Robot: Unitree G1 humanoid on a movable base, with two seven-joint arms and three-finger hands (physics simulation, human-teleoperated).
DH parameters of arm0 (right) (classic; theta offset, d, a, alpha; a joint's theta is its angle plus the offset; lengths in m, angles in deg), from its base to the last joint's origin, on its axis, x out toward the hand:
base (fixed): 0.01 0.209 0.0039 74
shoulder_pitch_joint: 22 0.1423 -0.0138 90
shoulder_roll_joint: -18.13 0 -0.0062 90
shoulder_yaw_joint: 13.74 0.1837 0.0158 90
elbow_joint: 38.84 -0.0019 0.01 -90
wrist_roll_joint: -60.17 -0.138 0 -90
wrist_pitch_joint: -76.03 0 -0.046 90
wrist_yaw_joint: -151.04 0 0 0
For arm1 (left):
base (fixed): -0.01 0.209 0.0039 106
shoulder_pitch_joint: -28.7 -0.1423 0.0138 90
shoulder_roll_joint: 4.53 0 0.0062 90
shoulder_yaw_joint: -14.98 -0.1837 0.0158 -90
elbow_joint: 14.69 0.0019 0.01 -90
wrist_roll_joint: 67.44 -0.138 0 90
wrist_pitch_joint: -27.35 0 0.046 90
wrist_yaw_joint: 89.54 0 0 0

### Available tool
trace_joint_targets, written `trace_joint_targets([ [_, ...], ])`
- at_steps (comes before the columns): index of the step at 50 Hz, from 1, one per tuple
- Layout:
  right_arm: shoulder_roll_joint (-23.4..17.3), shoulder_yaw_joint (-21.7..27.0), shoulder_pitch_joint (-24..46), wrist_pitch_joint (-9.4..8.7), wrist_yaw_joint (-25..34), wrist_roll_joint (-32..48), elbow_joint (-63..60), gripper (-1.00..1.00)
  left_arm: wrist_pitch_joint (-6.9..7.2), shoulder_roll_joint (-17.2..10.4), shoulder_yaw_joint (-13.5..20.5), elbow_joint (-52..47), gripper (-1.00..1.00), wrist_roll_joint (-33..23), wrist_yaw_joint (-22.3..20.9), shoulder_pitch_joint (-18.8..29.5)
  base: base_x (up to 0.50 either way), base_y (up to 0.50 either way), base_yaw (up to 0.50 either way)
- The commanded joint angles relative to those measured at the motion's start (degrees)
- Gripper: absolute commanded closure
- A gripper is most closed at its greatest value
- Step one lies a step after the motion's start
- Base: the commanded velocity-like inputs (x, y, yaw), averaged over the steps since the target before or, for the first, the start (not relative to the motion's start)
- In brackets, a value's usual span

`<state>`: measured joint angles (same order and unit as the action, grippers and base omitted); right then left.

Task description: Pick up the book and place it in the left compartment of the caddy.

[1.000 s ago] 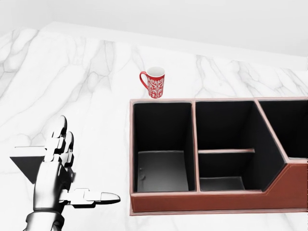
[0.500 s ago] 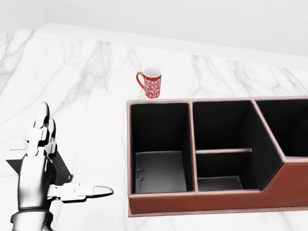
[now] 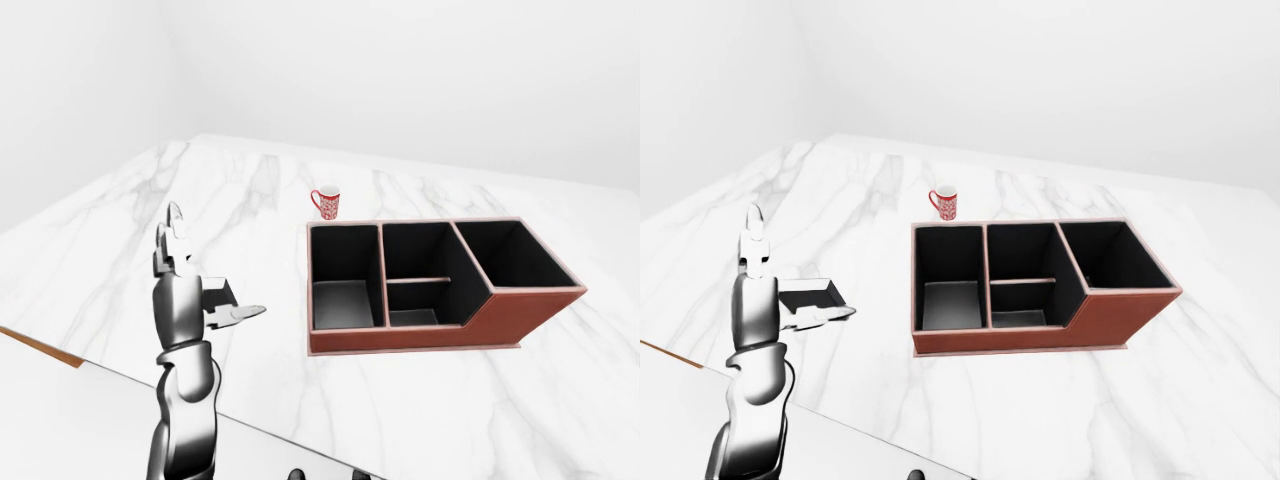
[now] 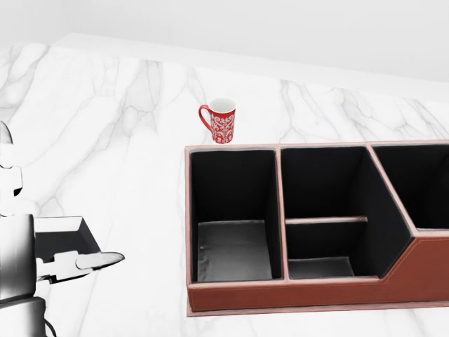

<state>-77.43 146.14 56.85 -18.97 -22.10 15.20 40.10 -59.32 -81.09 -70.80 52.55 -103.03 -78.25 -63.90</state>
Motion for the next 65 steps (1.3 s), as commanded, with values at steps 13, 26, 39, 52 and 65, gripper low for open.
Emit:
trace_joint_targets([
  [13,0.1,0.3,-0.1,0.00,0.1,-0.3,-0.3,-1.00,1.67,-1.5,1.0,-0.4,-1.00,-25.9,6.9,0.9,0.00,0.00,0.00],
  [26,0.2,0.1,0.0,0.00,0.1,0.0,-0.3,-1.00,1.67,-1.0,-1.5,-3.9,-1.00,-34.4,4.1,-0.1,0.00,0.00,0.00],
  [39,0.5,-0.2,0.0,0.00,0.5,0.5,-0.4,-1.00,1.67,-2.2,-3.6,-2.6,-1.00,-47.2,2.3,0.2,0.00,0.00,0.00],
  [52,0.4,-0.1,-0.1,0.00,0.3,0.8,-0.4,-1.00,1.67,-1.8,-4.7,-1.2,-1.00,-51.7,3.8,0.2,0.00,0.00,0.00],
  [65,0.4,-0.7,0.1,0.00,0.0,2.5,0.2,-1.00,1.67,-1.0,-4.7,-2.4,-1.00,-50.0,1.1,0.9,0.00,0.00,0.00],
])
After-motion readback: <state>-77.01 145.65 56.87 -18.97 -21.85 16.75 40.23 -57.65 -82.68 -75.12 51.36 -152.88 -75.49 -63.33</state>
